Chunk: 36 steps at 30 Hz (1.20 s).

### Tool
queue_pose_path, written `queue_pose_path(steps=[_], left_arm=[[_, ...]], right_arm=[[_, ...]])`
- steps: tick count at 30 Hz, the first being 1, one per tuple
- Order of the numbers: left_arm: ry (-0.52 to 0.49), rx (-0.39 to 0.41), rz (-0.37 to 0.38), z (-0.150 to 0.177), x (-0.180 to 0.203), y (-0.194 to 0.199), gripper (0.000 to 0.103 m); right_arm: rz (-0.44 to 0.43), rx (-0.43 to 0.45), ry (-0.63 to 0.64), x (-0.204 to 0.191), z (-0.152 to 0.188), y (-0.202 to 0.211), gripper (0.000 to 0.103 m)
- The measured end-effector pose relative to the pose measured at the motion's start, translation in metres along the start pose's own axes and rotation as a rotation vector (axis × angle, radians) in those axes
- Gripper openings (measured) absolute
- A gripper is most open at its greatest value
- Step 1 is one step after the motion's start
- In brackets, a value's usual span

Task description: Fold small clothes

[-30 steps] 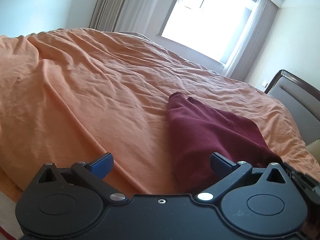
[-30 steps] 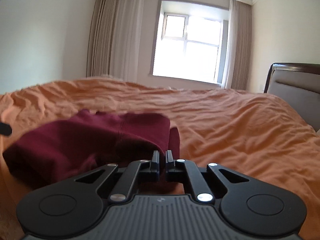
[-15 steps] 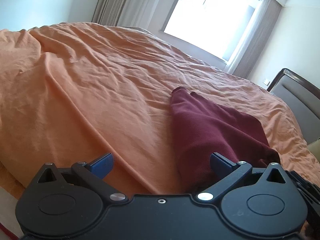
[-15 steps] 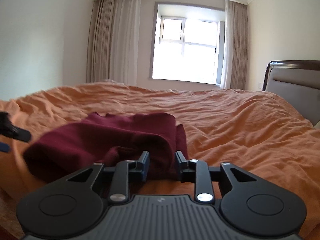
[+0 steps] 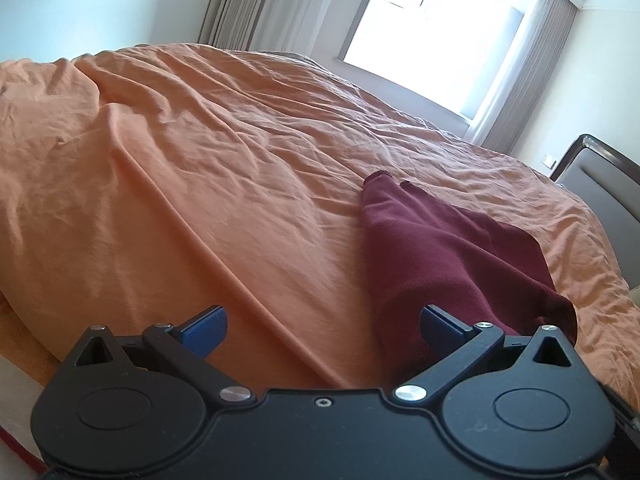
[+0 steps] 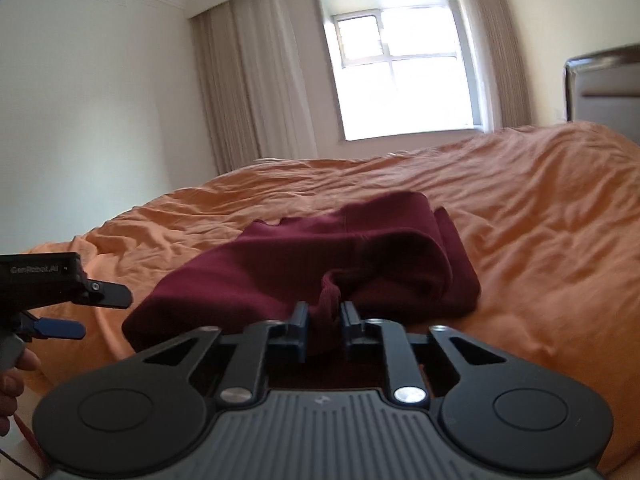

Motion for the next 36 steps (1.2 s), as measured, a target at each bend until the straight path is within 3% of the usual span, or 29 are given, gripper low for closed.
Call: queue_pose_path(steps=[5,10,15,20,21,23,24,25,29,36], left_arm=[[0.015,0.017,0.019,0.000,0.000,0.001,0.102],[0.103,0.080,0.062,-0.006,-0.008,0.009,0.102],[0.095,0.056,0.055,-0.001,-0.009,0.000,0.102],[0.074,0.015,0.055,0.007,-0.005,-0.010,0.102],[0.066,0.017,0.056,0.008,-0.004,-0.011,0.102],[0.051,0.019,0.061,0.009,0.000,-0.012,0.102],[0.045,0.020,0.060,0.010,0.001,-0.012,0.102],[0.041,0.021,0.059,0.011,0.004,-0.012,0.102],[0.021,0.017,0.057,0.015,0.006,-0.015,0.102],[0.021,0.028,0.070,0.007,0.008,-0.015,0.102]], right_arm=[[0.028,0.039,-0.010,-0.003,0.002,0.017,0.008],[0.049,0.048,-0.022,-0.008,0.009,0.035,0.007],[0.063,0.010,-0.021,-0.009,0.026,0.032,0.007],[0.041,0.032,-0.052,-0.005,0.021,0.035,0.011],[0.041,0.036,-0.048,-0.004,0.020,0.036,0.016],[0.036,0.050,-0.049,-0.002,0.018,0.039,0.035],[0.036,0.059,-0.050,0.001,0.018,0.040,0.050],[0.040,0.066,-0.050,0.003,0.017,0.041,0.055],[0.080,0.072,-0.051,0.013,0.014,0.037,0.061],[0.100,0.120,-0.058,0.032,-0.009,0.014,0.090]])
Point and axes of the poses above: each gripper's, at about its wrist camera, not at the fingertips, and y roughly against the way its jaws point, x to its right, z to its underside, the point moved 2 cm from there along -y, roughly the way its jaws point, and after that the axes turned 9 degrees about x, right-handed, at the moved point
